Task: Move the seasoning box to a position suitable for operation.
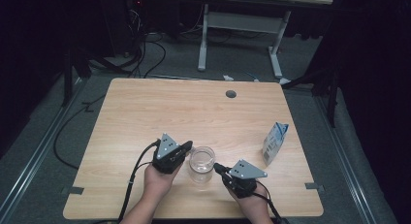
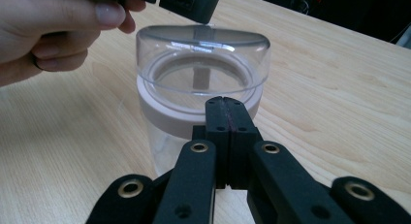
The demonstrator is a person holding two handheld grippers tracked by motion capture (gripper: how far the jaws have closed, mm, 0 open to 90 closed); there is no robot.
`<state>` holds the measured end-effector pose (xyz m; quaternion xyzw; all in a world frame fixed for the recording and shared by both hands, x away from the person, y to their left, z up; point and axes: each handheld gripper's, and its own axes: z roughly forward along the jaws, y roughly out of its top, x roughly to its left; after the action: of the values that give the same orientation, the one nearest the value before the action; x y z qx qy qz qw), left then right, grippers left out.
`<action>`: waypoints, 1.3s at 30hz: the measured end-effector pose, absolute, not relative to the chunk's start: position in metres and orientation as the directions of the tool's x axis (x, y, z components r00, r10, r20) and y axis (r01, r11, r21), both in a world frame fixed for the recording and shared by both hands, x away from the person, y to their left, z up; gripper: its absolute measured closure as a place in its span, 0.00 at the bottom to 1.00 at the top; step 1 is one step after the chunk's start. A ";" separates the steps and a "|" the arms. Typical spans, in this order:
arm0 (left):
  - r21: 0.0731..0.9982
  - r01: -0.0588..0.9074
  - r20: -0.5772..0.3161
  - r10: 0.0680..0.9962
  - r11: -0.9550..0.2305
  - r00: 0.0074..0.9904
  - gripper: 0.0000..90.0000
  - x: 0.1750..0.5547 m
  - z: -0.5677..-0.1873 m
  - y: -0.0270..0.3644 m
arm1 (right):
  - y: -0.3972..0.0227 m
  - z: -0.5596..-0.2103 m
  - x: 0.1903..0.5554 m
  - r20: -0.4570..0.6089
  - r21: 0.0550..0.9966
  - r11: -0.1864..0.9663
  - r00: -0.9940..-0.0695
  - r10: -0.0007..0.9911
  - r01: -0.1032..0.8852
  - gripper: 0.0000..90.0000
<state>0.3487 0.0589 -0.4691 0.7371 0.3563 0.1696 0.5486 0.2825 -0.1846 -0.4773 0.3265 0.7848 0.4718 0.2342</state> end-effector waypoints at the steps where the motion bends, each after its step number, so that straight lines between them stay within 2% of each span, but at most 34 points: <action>1: 0.929 0.340 -0.142 0.712 -0.144 0.688 1.00 0.349 -0.469 0.059 | -0.185 -0.476 0.283 -0.058 0.896 0.338 -0.677 0.733 0.289 1.00; 4: 0.932 0.335 -0.143 0.711 -0.137 0.688 1.00 0.347 -0.468 0.060 | -0.184 -0.474 0.282 -0.059 0.899 0.333 -0.676 0.735 0.284 1.00; 5: 0.934 0.314 -0.106 0.705 -0.172 0.701 1.00 0.345 -0.466 0.066 | -0.182 -0.473 0.282 -0.060 0.901 0.333 -0.679 0.732 0.279 1.00; 7: 0.934 0.309 -0.098 0.705 -0.178 0.702 1.00 0.341 -0.465 0.071 | -0.180 -0.472 0.282 -0.061 0.901 0.335 -0.684 0.727 0.276 1.00; 13: 0.923 0.336 -0.108 0.714 -0.186 0.692 1.00 0.332 -0.469 0.085 | -0.177 -0.468 0.281 -0.066 0.905 0.332 -0.684 0.726 0.265 1.00; 21: 0.918 0.333 -0.088 0.705 -0.218 0.704 0.98 0.313 -0.482 0.079 | -0.183 -0.460 0.281 -0.064 0.919 0.309 -0.681 0.730 0.245 1.00; 27: 0.929 0.323 -0.114 0.696 -0.178 0.709 0.97 0.307 -0.485 0.082 | -0.185 -0.461 0.284 -0.058 0.920 0.303 -0.679 0.732 0.249 1.00; 39: 0.931 0.314 -0.121 0.652 -0.187 0.748 0.97 0.296 -0.486 0.083 | -0.179 -0.459 0.283 -0.072 0.918 0.312 -0.673 0.737 0.244 1.00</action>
<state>0.2957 0.0834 -0.4861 0.7551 0.3200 0.1533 0.5513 0.2834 -0.1793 -0.4587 0.3182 0.7705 0.4926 0.2500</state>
